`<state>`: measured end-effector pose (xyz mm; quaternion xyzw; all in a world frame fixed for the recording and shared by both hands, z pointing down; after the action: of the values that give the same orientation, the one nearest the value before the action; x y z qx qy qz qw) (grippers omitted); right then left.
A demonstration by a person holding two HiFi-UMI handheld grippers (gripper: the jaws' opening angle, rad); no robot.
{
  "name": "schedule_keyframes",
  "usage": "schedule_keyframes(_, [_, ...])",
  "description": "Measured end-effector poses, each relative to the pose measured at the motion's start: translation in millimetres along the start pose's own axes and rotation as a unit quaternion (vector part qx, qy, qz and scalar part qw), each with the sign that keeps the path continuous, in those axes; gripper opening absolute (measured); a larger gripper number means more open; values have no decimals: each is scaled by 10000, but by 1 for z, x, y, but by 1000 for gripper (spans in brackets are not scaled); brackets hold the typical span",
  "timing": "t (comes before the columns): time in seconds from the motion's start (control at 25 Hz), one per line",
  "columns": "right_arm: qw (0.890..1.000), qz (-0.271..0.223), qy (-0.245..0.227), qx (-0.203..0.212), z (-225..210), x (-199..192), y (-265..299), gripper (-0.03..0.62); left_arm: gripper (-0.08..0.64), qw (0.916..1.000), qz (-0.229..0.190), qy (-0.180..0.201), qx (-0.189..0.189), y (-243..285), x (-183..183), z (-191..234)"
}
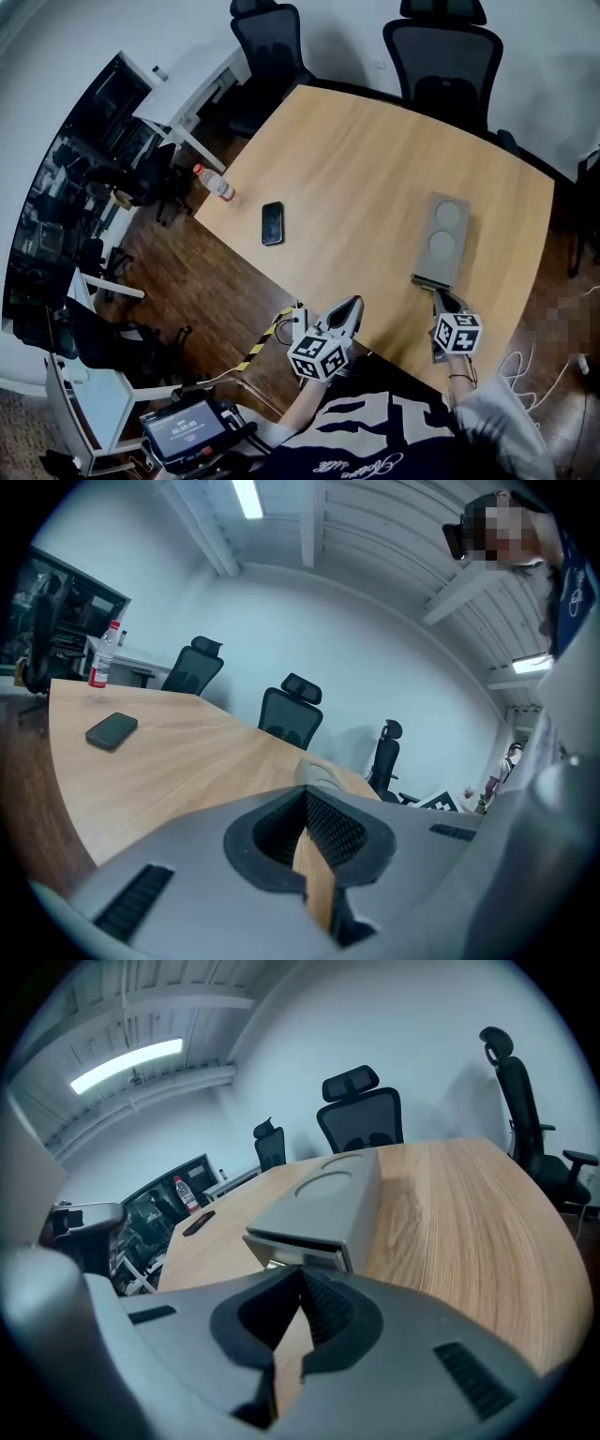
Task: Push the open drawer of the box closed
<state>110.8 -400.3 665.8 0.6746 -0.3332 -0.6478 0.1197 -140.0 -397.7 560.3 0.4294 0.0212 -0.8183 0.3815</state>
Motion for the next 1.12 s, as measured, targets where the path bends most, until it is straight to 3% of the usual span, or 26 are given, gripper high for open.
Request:
schedule_keyframes(0.4, [9988,-110,68,-468,0,15,3,-3,-2,9992,151,66,-357,17,21,12])
schedule_keyframes(0.68, [9990,-375,9,-248,21,19,-27,-3,-2,9983,231,95,-522,16,7,-7])
schedule_keyframes(1.12, [9972,-744,-16,102,13,-3,-121,-3,-2,9992,50,58,-403,-7,-46,-68])
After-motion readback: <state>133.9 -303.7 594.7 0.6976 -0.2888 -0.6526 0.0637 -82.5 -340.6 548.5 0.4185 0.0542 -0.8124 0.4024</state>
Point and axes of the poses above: the fingertips, and each gripper's own axes: y forward along the fingers, z to its left, x out of its top, the point moved 5 cm from there along -y, backward along the fingers, and after that the axes turned 15 degrees about -y, right-handed, at the moved point
